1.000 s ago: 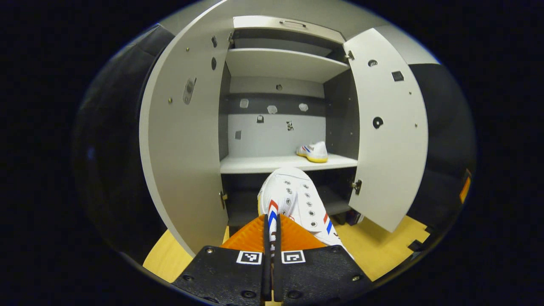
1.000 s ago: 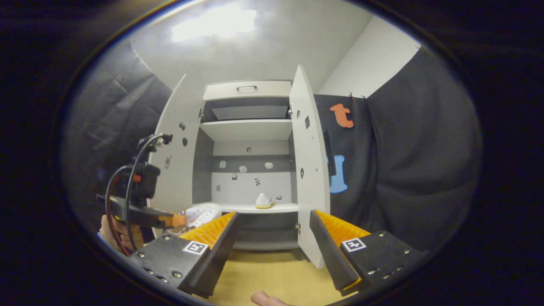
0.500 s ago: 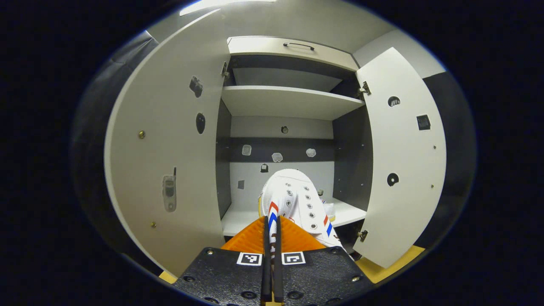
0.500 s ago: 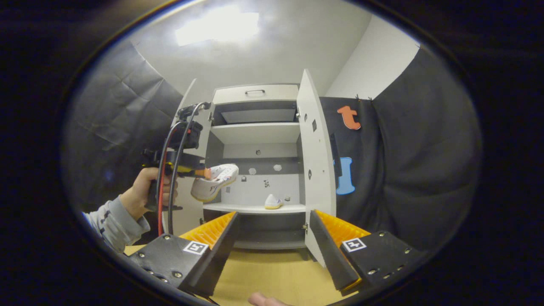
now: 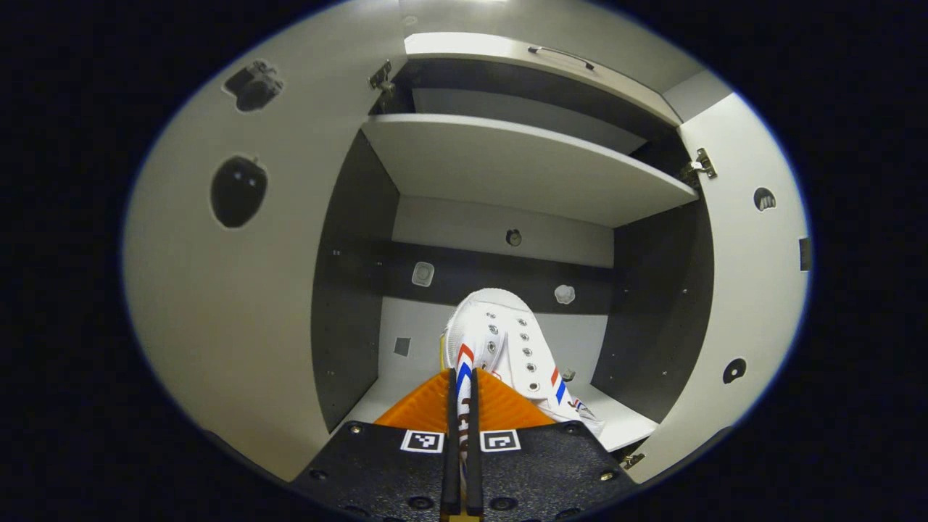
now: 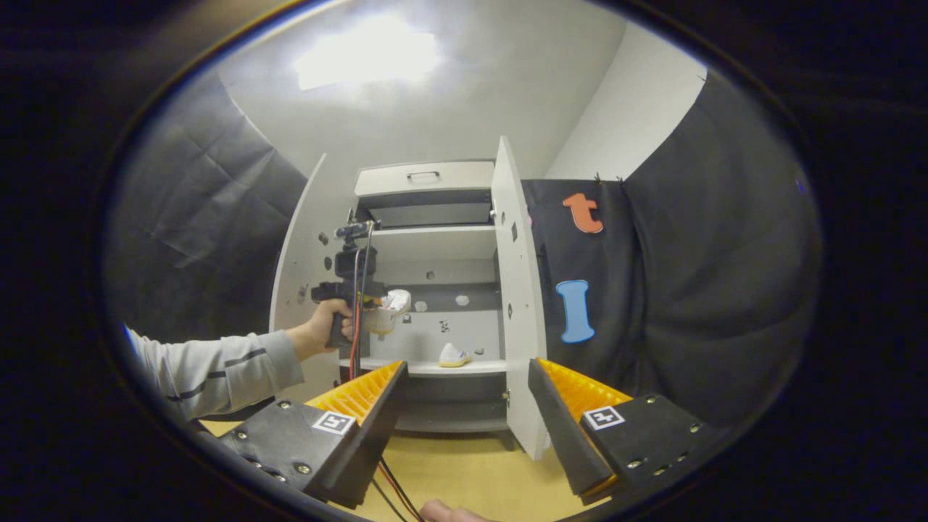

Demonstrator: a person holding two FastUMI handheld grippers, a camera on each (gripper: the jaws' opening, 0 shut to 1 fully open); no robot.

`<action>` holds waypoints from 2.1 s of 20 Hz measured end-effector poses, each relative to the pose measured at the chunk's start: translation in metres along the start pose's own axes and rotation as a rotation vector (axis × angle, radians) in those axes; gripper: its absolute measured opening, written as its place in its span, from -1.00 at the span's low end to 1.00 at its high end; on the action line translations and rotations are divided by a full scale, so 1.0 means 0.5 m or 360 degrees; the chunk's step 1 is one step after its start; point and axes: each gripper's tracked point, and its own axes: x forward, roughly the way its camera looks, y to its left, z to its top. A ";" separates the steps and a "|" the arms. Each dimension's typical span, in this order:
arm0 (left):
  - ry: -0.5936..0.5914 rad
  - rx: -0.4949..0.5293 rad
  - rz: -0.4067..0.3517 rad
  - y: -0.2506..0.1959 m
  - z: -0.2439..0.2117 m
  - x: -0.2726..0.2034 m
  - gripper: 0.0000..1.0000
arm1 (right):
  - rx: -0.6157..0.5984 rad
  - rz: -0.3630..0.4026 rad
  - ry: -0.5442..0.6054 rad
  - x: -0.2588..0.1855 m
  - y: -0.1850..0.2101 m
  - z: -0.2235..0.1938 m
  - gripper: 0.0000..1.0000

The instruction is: Grab one shoe with the right hand and put it into the shoe cabinet, grab the other shoe with the left hand and put it into the shoe cabinet; then close the right door with the right hand and the left door with the left hand.

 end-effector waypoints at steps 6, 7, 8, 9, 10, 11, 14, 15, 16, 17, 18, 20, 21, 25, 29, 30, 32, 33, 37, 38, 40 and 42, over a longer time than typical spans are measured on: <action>0.0112 0.0071 0.0050 0.015 -0.087 0.095 -0.92 | 0.0020 0.0018 0.0094 0.008 -0.038 -0.049 0.87; 0.0126 0.0082 0.0053 0.017 -0.097 0.111 -0.92 | 0.0017 0.0014 0.0108 0.015 -0.041 -0.061 0.97; 0.0136 0.0075 0.0067 0.022 -0.108 0.124 -0.92 | 0.0025 0.0015 0.0126 0.021 -0.040 -0.073 0.97; 0.0152 0.0071 0.0090 0.029 -0.119 0.139 -0.91 | 0.0034 0.0032 0.0146 0.025 -0.033 -0.087 0.87; 0.0161 0.0075 0.0112 0.036 -0.129 0.152 -0.91 | 0.0034 0.0056 0.0163 0.030 -0.023 -0.100 0.87; 0.0182 0.0085 0.0128 0.039 -0.143 0.162 -0.90 | 0.0019 0.0072 0.0181 0.035 -0.017 -0.113 0.87; 0.0206 0.0101 0.0127 0.039 -0.168 0.192 -0.90 | -0.0075 0.0067 0.0241 0.054 -0.008 -0.155 0.97; 0.0207 0.0099 0.0117 0.034 -0.173 0.203 -0.90 | -0.0087 0.0060 0.0254 0.061 -0.003 -0.165 0.97; 0.0206 0.0092 0.0114 0.032 -0.180 0.209 -0.90 | -0.0084 0.0069 0.0275 0.067 0.006 -0.179 0.97; 0.0213 0.0094 0.0122 0.033 -0.186 0.215 -0.90 | -0.0073 0.0089 0.0300 0.070 0.017 -0.194 0.89; 0.0230 0.0103 0.0137 0.035 -0.196 0.220 -0.89 | -0.0054 0.0092 0.0325 0.075 0.023 -0.207 0.97; 0.0285 0.0124 0.0105 0.023 -0.215 0.220 -0.79 | -0.0019 0.0087 0.0353 0.081 0.017 -0.222 0.97; 0.0201 0.0113 0.0048 0.007 -0.191 0.222 -0.57 | -0.0008 0.0083 0.0356 0.085 0.016 -0.225 0.97; 0.0139 0.0086 -0.0038 -0.029 -0.146 0.188 0.82 | 0.0016 0.0054 0.0376 0.085 0.001 -0.237 0.97; 0.0195 0.0125 -0.0074 -0.061 -0.145 0.136 0.94 | 0.0067 0.0004 0.0374 0.074 -0.016 -0.224 0.97; 0.0188 0.0113 -0.0071 -0.062 -0.143 0.114 0.93 | 0.0071 -0.0006 0.0372 0.067 -0.021 -0.221 0.97; 0.0157 0.0079 -0.0058 -0.064 -0.130 0.057 0.96 | 0.0071 -0.0029 0.0352 0.055 -0.032 -0.204 0.97; 0.0132 0.0067 -0.0054 -0.062 -0.121 0.033 0.95 | 0.0078 -0.0052 0.0336 0.047 -0.044 -0.195 0.87; 0.0074 0.0093 -0.0021 -0.038 -0.108 -0.111 0.94 | 0.0205 -0.0133 0.0277 0.029 -0.095 -0.152 0.97; 0.0022 0.0085 -0.0029 -0.032 -0.101 -0.146 0.96 | 0.0237 -0.0137 0.0268 0.027 -0.110 -0.146 0.97; -0.0054 0.0099 -0.0108 -0.038 -0.094 -0.236 0.94 | 0.0280 -0.0123 0.0235 0.033 -0.133 -0.127 0.97; -0.0135 0.0117 -0.0170 -0.036 -0.096 -0.334 0.94 | 0.0296 -0.0133 0.0206 0.045 -0.169 -0.109 0.87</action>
